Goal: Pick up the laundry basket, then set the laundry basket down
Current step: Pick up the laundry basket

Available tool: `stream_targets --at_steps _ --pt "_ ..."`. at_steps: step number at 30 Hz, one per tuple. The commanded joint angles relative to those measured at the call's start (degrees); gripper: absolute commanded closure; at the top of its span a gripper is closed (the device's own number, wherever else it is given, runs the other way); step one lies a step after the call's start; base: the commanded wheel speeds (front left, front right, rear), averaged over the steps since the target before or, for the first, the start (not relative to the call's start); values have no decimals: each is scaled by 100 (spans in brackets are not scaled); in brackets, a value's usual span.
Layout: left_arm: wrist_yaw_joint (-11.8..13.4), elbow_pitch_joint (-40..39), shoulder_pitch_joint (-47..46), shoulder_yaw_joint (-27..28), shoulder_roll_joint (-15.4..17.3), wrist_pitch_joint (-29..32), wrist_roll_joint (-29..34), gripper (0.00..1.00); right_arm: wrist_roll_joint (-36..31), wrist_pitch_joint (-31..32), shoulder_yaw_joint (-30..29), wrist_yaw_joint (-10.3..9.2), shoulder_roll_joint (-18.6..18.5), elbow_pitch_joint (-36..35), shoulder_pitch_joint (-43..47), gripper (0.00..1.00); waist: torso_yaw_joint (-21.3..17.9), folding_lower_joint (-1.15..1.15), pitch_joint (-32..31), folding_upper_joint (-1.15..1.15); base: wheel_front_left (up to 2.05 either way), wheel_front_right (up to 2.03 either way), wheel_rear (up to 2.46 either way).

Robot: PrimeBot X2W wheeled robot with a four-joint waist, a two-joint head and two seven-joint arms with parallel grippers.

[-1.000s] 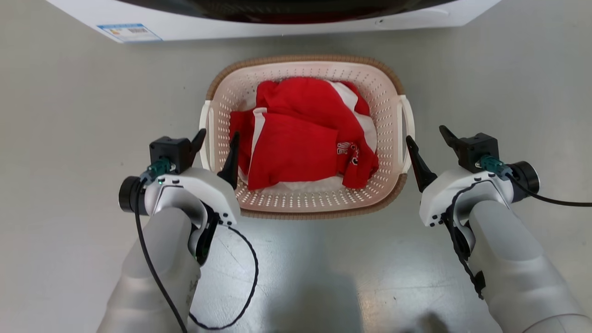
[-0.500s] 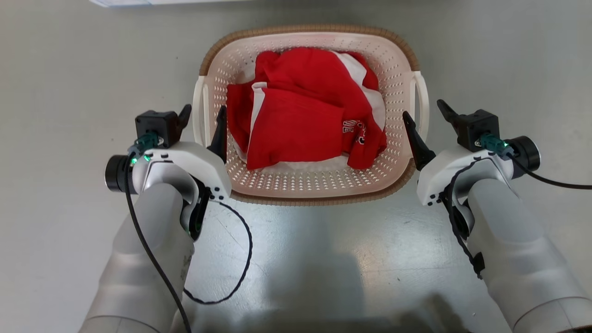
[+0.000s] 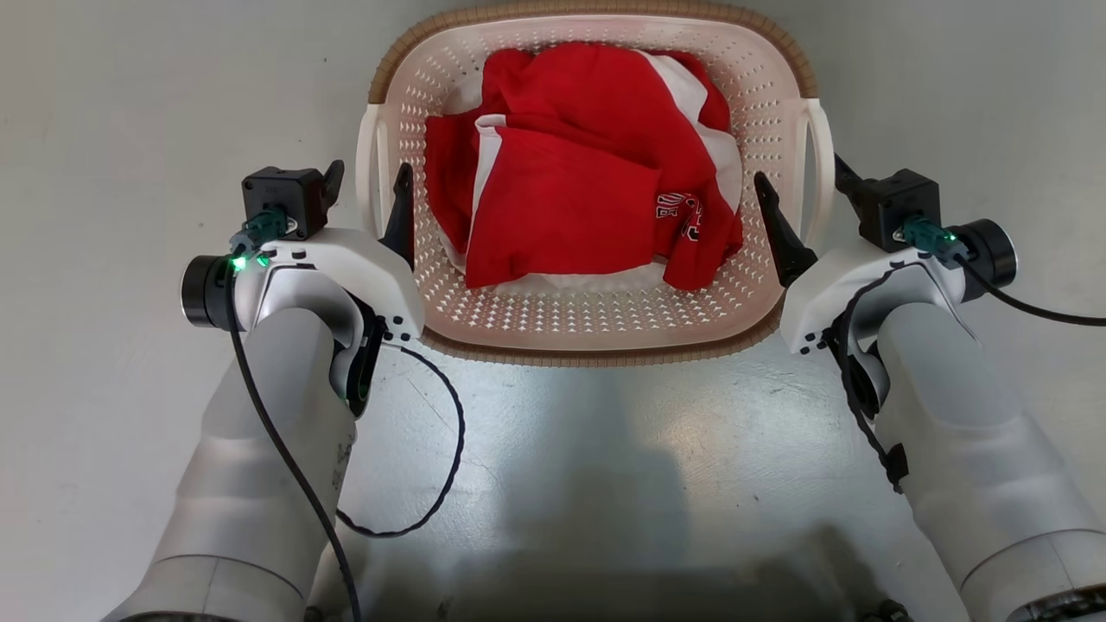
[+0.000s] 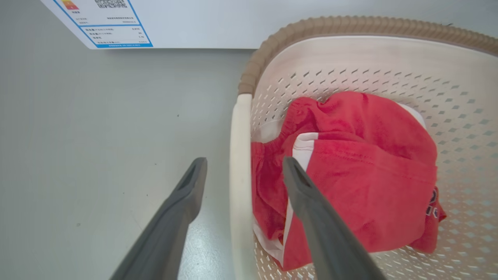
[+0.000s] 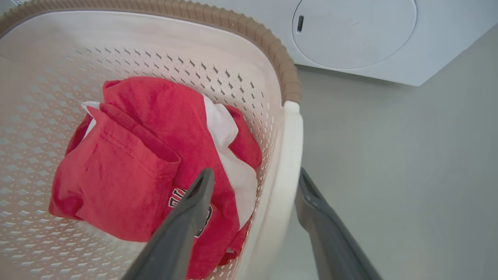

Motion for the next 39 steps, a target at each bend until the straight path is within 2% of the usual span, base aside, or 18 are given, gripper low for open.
stream_targets --at_steps 1,27,28,29,30,31,39 --pt "1 -16 35 94 139 -36 61 0 -86 -69 112 34 128 -17 111 0 6 0 20 0 0 0 0" --pt "48 408 -255 -219 134 -36 13 0 39 -69 47 34 167 345 -64 0 -45 0 81 0 0 0 0" --pt "49 417 -256 -229 134 -36 11 8 42 -69 48 34 167 352 -64 0 -48 0 76 0 0 0 0" --pt "49 417 -256 -229 134 -36 11 8 42 -69 48 34 167 352 -64 0 -48 0 76 0 0 0 0" --pt "58 428 -255 -228 134 -36 -10 63 47 -69 47 34 167 365 -61 39 -49 0 68 0 0 0 0" --pt "73 425 -255 -227 134 -36 -30 100 39 -69 40 34 167 394 -61 100 -52 0 58 0 0 0 0" --pt "155 494 -186 -416 134 -36 -79 100 -186 -69 -127 34 167 759 -78 100 -45 0 -77 0 0 0 0"
